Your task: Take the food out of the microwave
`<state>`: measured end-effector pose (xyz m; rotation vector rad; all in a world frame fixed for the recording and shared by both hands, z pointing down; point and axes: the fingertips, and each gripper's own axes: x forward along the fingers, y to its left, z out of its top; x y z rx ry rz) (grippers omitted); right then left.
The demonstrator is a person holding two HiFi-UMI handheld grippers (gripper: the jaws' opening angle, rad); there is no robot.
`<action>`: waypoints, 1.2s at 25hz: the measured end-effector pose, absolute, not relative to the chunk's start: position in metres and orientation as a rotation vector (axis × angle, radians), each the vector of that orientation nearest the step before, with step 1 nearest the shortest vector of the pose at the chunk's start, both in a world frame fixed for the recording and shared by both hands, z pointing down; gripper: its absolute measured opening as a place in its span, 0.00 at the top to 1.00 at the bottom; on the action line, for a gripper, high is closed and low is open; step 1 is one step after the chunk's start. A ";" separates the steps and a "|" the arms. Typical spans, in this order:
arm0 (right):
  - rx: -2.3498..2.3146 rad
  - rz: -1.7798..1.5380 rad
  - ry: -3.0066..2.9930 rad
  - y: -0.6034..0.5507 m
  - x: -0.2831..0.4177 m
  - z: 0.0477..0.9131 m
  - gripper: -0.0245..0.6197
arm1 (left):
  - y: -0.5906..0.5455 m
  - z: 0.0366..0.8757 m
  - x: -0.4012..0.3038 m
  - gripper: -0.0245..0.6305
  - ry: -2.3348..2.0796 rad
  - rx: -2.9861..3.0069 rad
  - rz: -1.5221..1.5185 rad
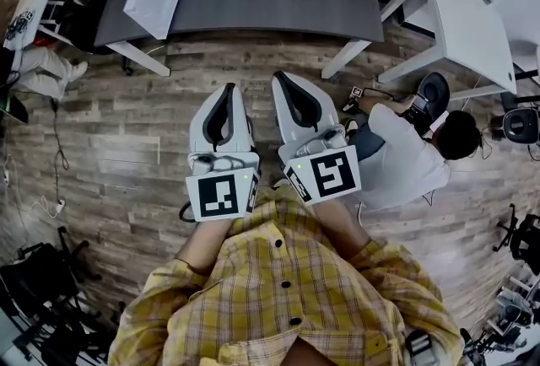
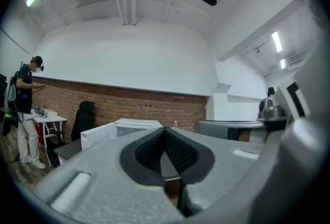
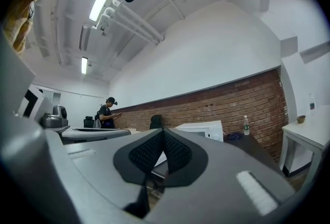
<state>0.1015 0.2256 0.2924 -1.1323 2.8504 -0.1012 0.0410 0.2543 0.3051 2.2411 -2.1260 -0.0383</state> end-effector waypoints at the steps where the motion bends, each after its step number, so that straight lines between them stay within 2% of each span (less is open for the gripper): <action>1: -1.138 -0.097 2.850 0.215 0.097 0.291 0.95 | 0.244 0.304 0.036 0.96 -2.123 2.243 -0.043; 17: -1.288 -0.096 2.793 0.074 0.012 0.269 0.95 | 0.097 0.278 -0.055 0.96 -2.034 2.337 -0.070; 30: -1.367 -0.102 2.800 0.016 -0.023 0.274 0.95 | 0.036 0.283 -0.087 0.96 -1.971 2.331 -0.095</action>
